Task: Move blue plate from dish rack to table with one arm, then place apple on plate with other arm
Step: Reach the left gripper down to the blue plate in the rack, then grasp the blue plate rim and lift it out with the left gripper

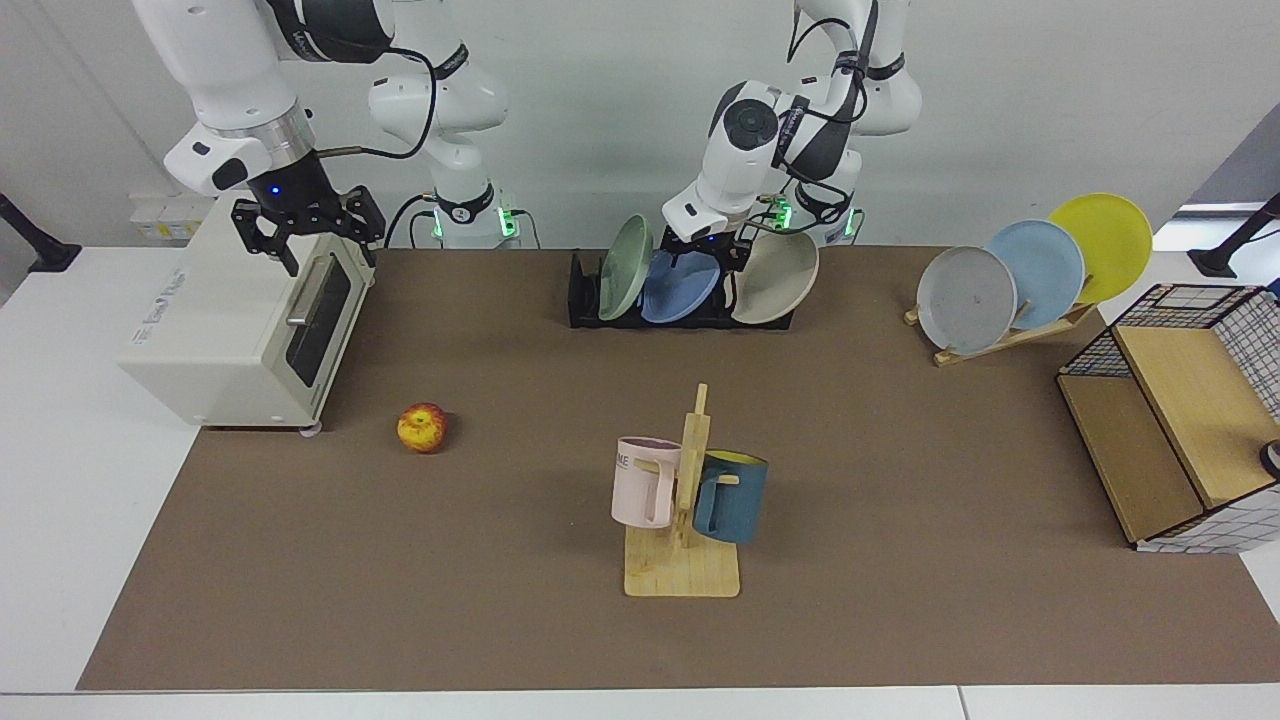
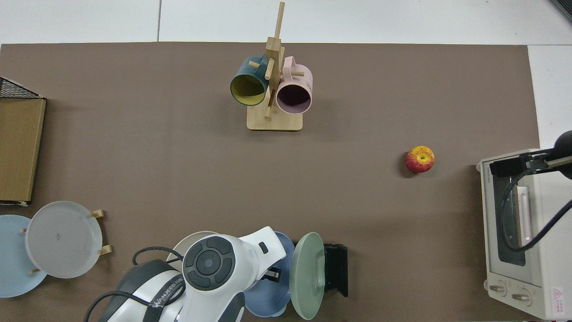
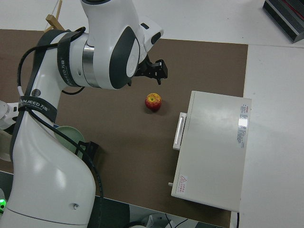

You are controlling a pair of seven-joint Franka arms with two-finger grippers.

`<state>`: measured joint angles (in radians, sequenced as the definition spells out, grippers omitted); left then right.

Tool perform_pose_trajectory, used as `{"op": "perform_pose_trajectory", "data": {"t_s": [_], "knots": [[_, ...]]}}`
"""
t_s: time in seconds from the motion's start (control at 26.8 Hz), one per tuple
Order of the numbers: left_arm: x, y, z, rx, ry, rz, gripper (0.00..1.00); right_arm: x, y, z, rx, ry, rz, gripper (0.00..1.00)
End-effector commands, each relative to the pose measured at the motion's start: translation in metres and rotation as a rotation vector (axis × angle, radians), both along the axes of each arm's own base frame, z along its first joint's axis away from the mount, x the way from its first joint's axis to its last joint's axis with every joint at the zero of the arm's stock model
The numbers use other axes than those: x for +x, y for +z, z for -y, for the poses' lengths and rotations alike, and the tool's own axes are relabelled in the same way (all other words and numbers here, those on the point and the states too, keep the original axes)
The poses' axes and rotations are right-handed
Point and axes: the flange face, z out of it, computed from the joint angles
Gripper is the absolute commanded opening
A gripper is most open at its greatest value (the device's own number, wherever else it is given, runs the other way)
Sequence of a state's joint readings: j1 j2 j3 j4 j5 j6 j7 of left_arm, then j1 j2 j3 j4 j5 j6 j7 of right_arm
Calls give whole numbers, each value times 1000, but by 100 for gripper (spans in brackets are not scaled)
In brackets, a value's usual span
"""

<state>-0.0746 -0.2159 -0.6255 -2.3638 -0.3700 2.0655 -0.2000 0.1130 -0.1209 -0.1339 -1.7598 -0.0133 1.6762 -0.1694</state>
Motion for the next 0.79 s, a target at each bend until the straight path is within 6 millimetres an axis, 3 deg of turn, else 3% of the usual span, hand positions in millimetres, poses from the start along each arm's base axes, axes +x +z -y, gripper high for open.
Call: {"op": "perform_pose_trajectory", "data": {"t_s": [0.0,0.07,0.19,0.45,0.75], "knots": [[-7,0,-3,1,37,10,32,-3,3,1,-3,5,-1,100],[-7,1,-3,2,38,10,16,-3,3,1,-3,5,-1,100],[-6,0,-3,2,31,7,0,-3,3,1,-3,5,1,100],[6,14,-9,6,11,19,0,-3,4,1,-3,5,1,100],[59,70,-55,-46,76,-1,0,-3,3,7,-5,-12,1,100]]}}
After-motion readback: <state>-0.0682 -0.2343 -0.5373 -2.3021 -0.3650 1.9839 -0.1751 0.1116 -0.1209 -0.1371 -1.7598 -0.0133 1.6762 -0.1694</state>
